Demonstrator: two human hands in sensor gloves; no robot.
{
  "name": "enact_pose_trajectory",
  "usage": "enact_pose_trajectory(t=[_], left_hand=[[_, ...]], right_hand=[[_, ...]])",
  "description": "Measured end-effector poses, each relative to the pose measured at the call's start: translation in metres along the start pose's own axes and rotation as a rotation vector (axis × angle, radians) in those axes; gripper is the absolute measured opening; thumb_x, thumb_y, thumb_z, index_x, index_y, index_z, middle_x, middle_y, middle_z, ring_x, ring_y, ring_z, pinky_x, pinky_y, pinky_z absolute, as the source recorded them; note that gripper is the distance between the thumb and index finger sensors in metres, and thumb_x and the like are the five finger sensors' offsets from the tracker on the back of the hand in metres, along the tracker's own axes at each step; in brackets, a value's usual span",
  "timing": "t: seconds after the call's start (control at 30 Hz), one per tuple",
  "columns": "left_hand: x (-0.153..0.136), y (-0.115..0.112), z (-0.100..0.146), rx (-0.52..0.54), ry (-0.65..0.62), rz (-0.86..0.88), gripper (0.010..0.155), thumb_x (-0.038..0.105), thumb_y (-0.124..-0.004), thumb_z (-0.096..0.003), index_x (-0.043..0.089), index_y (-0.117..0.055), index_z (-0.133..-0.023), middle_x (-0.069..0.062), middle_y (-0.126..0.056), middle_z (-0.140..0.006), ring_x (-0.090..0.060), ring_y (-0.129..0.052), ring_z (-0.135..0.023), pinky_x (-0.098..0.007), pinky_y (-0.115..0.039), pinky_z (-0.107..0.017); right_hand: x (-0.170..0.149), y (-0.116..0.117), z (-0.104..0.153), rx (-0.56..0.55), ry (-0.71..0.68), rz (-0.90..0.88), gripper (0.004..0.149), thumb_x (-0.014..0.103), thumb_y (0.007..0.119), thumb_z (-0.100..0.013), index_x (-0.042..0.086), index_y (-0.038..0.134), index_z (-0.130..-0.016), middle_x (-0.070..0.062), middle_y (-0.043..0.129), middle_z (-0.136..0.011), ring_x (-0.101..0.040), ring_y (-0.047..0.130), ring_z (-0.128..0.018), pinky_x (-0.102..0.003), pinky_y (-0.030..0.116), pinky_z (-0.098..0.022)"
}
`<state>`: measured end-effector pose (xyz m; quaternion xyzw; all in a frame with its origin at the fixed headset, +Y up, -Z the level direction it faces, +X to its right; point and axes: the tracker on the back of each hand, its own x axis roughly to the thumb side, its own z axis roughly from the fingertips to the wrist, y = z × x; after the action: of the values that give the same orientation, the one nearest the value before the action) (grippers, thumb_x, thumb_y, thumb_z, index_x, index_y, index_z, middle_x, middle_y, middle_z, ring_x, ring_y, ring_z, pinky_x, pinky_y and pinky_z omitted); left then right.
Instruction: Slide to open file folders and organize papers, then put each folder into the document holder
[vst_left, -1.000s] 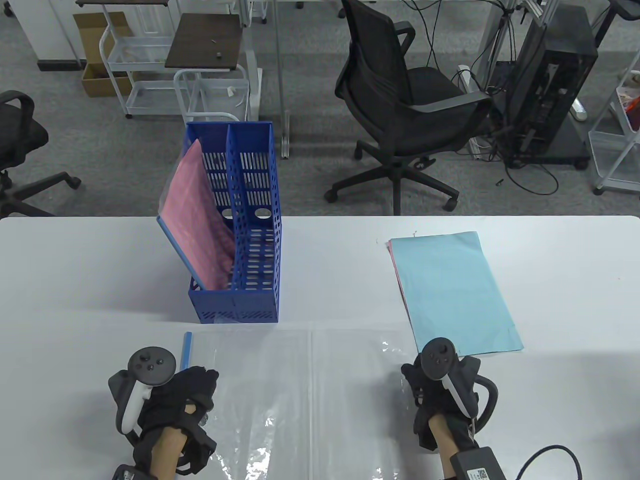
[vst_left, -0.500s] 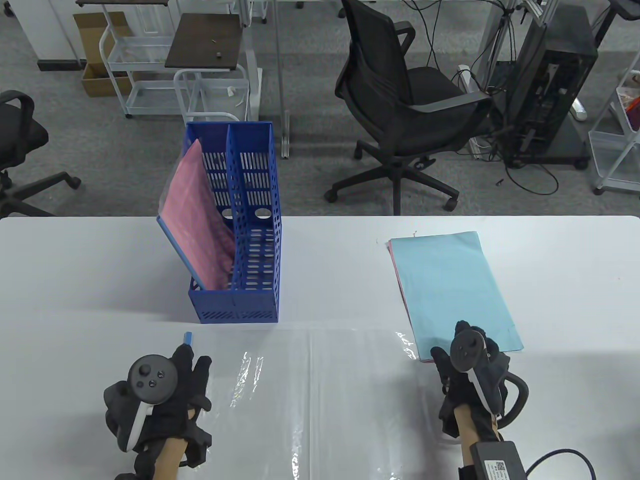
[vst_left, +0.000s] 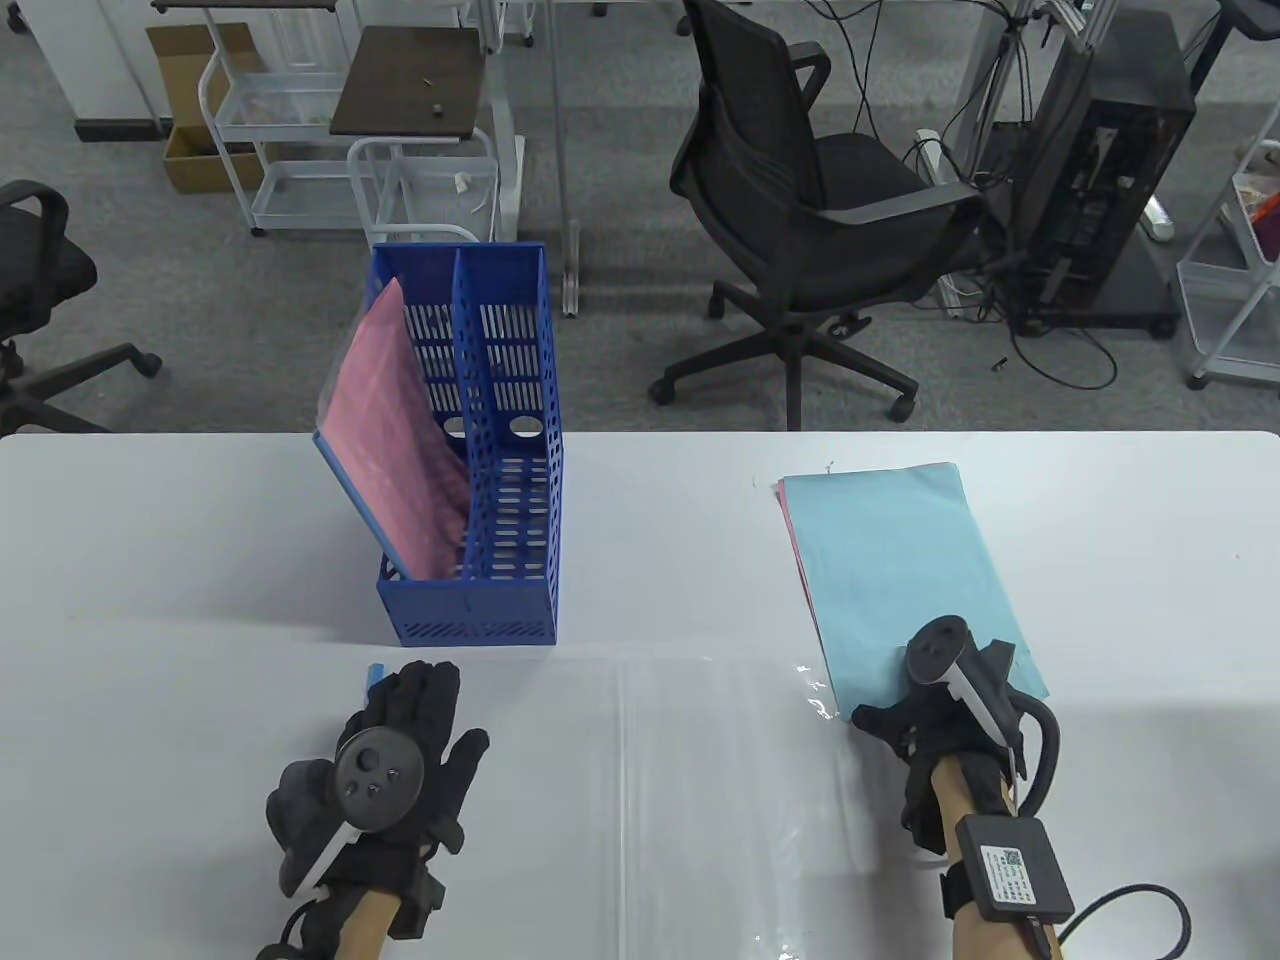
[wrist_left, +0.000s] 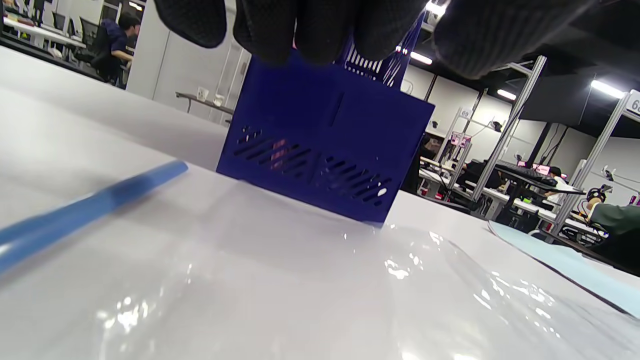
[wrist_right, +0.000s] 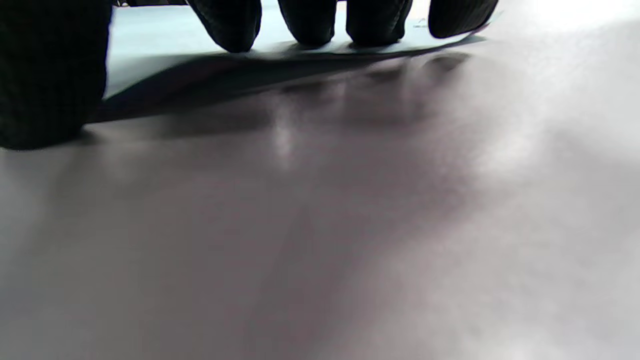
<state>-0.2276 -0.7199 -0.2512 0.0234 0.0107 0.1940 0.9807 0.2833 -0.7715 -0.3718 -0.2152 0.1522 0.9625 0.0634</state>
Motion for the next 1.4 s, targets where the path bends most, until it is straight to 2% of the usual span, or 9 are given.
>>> enact_pose_trajectory(t=[0.2,0.37,0.57,0.67,0.87,1.03,1.13,1.3,1.4], left_hand=[[-0.003,-0.005,-0.003,-0.038,0.008,0.019,0.070,0.057,-0.077,-0.0450,0.034,-0.063,-0.110,0.000,-0.066,-0.117,-0.033,-0.070,-0.110,-0.058,-0.064,-0.077],[-0.006,-0.008,-0.005,-0.061,0.012,0.041,0.069,0.057,-0.077,-0.0453,0.034,-0.063,-0.110,0.001,-0.067,-0.117,-0.033,-0.071,-0.109,-0.058,-0.064,-0.076],[-0.006,-0.010,-0.006,-0.082,0.010,0.051,0.068,0.056,-0.076,-0.0455,0.034,-0.064,-0.109,0.001,-0.067,-0.116,-0.033,-0.072,-0.109,-0.058,-0.064,-0.076],[-0.006,-0.011,-0.006,-0.089,0.008,0.053,0.068,0.056,-0.076,-0.0456,0.034,-0.064,-0.109,0.000,-0.067,-0.116,-0.033,-0.072,-0.109,-0.058,-0.064,-0.076],[-0.004,-0.012,-0.007,-0.098,0.001,0.061,0.068,0.056,-0.075,-0.0458,0.034,-0.064,-0.109,0.000,-0.068,-0.116,-0.033,-0.073,-0.108,-0.058,-0.064,-0.076],[-0.001,-0.013,-0.006,-0.098,-0.020,0.080,0.068,0.056,-0.075,-0.0460,0.033,-0.064,-0.109,0.000,-0.068,-0.116,-0.033,-0.073,-0.108,-0.057,-0.065,-0.076],[0.002,-0.016,-0.006,-0.105,-0.035,0.113,0.068,0.056,-0.075,-0.0460,0.033,-0.063,-0.109,0.000,-0.068,-0.116,-0.033,-0.074,-0.107,-0.057,-0.065,-0.076],[0.004,-0.020,-0.006,-0.126,-0.053,0.155,0.069,0.056,-0.075,-0.0463,0.032,-0.062,-0.110,-0.001,-0.069,-0.115,-0.033,-0.075,-0.107,-0.057,-0.066,-0.075],[0.006,-0.021,-0.005,-0.128,-0.065,0.178,0.069,0.056,-0.075,-0.0463,0.032,-0.062,-0.110,-0.001,-0.069,-0.115,-0.033,-0.075,-0.107,-0.057,-0.066,-0.075]], right_hand=[[-0.002,-0.001,-0.001,-0.110,0.013,0.004,0.085,0.065,0.087,-0.024,0.040,0.059,-0.100,0.001,0.056,-0.114,-0.037,0.060,-0.106,-0.062,0.054,-0.077],[-0.003,-0.002,-0.004,-0.201,0.025,0.063,0.076,0.065,0.082,-0.027,0.039,0.064,-0.097,0.007,0.068,-0.107,-0.029,0.073,-0.099,-0.051,0.062,-0.077],[-0.010,-0.009,-0.009,-0.248,0.041,0.105,0.060,0.048,0.084,-0.038,0.041,0.064,-0.094,0.014,0.076,-0.100,-0.018,0.083,-0.090,-0.040,0.071,-0.074],[-0.011,-0.009,-0.010,-0.250,0.026,0.132,0.058,0.039,0.085,-0.039,0.042,0.064,-0.093,0.016,0.077,-0.099,-0.015,0.085,-0.089,-0.039,0.073,-0.073],[-0.008,-0.011,-0.008,-0.287,0.038,0.110,0.043,0.041,0.075,-0.044,0.044,0.075,-0.088,0.014,0.082,-0.096,-0.019,0.088,-0.087,-0.043,0.074,-0.071],[-0.005,-0.018,0.010,-0.500,0.016,-0.134,0.043,0.039,0.076,-0.040,0.042,0.082,-0.083,0.007,0.095,-0.086,-0.020,0.102,-0.074,-0.043,0.088,-0.059],[0.004,-0.023,0.027,-0.563,-0.049,-0.213,0.043,0.039,0.076,-0.040,0.042,0.081,-0.083,0.006,0.096,-0.083,-0.018,0.104,-0.071,-0.040,0.091,-0.056],[0.012,-0.037,0.058,-0.623,-0.171,-0.451,0.044,0.039,0.076,-0.041,0.043,0.079,-0.084,0.006,0.097,-0.083,-0.015,0.106,-0.068,-0.037,0.093,-0.055],[0.015,-0.041,0.074,-0.541,-0.345,-0.699,0.044,0.038,0.076,-0.040,0.045,0.079,-0.083,0.007,0.095,-0.084,-0.015,0.104,-0.071,-0.037,0.091,-0.058]])
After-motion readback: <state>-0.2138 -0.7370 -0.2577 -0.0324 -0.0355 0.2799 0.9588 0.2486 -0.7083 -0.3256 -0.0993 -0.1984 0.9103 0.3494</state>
